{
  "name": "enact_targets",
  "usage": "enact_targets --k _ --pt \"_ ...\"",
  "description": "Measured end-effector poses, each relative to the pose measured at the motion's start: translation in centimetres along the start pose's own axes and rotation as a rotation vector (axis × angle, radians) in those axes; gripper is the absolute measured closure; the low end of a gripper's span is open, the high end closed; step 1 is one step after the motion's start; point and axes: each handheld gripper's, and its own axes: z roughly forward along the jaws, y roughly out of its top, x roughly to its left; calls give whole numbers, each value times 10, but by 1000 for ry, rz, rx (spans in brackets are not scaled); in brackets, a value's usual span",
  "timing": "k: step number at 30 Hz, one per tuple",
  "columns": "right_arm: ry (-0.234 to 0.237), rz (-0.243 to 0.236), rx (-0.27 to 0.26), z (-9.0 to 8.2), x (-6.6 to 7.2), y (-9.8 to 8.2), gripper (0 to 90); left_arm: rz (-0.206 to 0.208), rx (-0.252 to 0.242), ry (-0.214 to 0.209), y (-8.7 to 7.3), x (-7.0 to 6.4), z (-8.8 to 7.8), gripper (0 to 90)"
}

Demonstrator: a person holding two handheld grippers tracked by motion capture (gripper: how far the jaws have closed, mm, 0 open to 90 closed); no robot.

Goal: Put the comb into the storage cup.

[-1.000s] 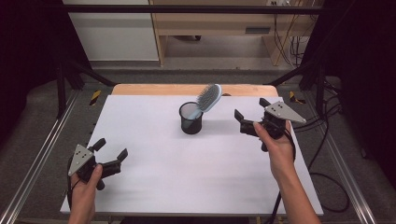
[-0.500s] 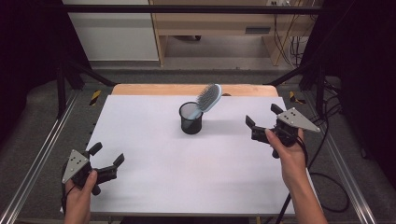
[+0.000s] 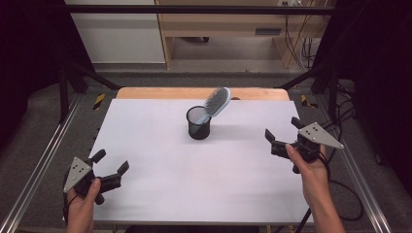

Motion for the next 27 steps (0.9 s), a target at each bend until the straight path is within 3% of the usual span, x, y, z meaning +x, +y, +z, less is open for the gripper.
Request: enact_targets --k 3,18,27 --pt "-4 -1 -2 -4 -3 -3 42 -7 -3 18 0 2 -1 45" --pt "-36 21 10 -27 -18 -34 41 -5 -1 4 -4 2 0 48" --pt "-45 32 19 -32 -20 -51 40 -3 -2 -3 -4 1 1 48"
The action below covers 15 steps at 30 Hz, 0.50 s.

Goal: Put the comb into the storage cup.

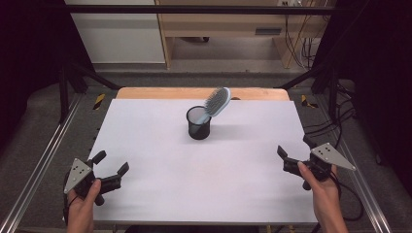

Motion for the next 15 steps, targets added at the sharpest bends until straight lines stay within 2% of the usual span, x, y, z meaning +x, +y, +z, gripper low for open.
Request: enact_targets --k 15 --pt "-1 5 24 -2 3 -23 40 -1 -4 -6 0 0 0 49"
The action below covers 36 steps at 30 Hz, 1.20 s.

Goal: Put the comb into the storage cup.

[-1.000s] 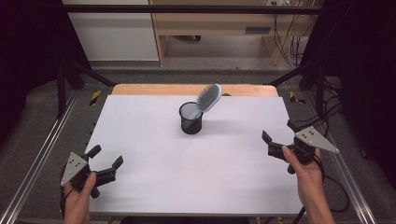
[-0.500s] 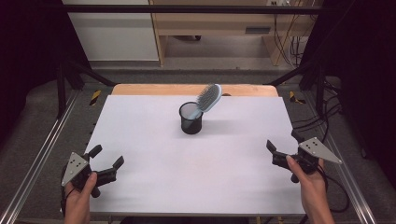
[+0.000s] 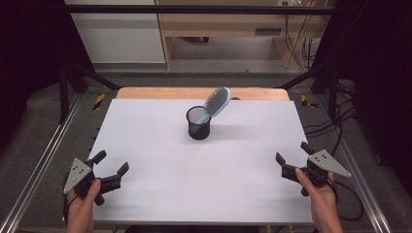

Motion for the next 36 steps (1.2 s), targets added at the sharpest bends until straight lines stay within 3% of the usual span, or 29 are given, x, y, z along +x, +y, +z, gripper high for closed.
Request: enact_targets --k 23,36 --pt "37 2 41 10 12 -26 41 8 4 -7 -1 -1 1 49" --pt "93 -2 47 19 24 -29 38 0 1 -19 -2 -2 3 49"
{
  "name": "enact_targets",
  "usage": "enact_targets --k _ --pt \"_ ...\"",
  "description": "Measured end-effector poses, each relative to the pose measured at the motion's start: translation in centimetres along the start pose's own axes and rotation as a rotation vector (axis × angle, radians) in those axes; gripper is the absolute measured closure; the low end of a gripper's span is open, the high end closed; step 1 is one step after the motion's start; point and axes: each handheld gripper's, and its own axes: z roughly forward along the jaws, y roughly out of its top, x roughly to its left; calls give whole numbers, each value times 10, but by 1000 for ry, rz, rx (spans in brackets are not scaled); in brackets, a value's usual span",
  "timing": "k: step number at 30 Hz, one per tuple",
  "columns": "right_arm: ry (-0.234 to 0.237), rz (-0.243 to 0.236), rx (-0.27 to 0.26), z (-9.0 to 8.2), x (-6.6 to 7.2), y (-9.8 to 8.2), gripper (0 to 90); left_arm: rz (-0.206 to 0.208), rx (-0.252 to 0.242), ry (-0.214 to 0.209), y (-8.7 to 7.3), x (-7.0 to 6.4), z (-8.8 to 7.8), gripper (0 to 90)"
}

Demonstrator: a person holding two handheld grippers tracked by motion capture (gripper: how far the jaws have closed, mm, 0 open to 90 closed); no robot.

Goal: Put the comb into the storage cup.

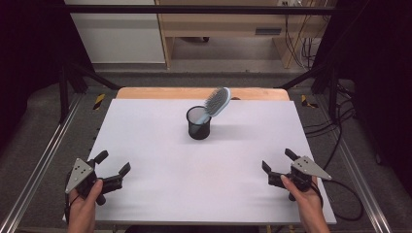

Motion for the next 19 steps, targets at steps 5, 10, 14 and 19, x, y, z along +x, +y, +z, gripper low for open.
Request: enact_targets --k 5,10,14,19 --pt "27 -5 3 8 5 0 37 -7 -6 -13 0 -2 2 48" --pt "54 -32 2 18 14 4 36 -18 -11 -18 0 -3 2 48" --pt "60 -47 -2 27 20 4 36 -25 -12 -20 0 -2 3 47" --pt "64 -60 -3 29 24 3 37 -24 -11 -23 0 -2 4 47"
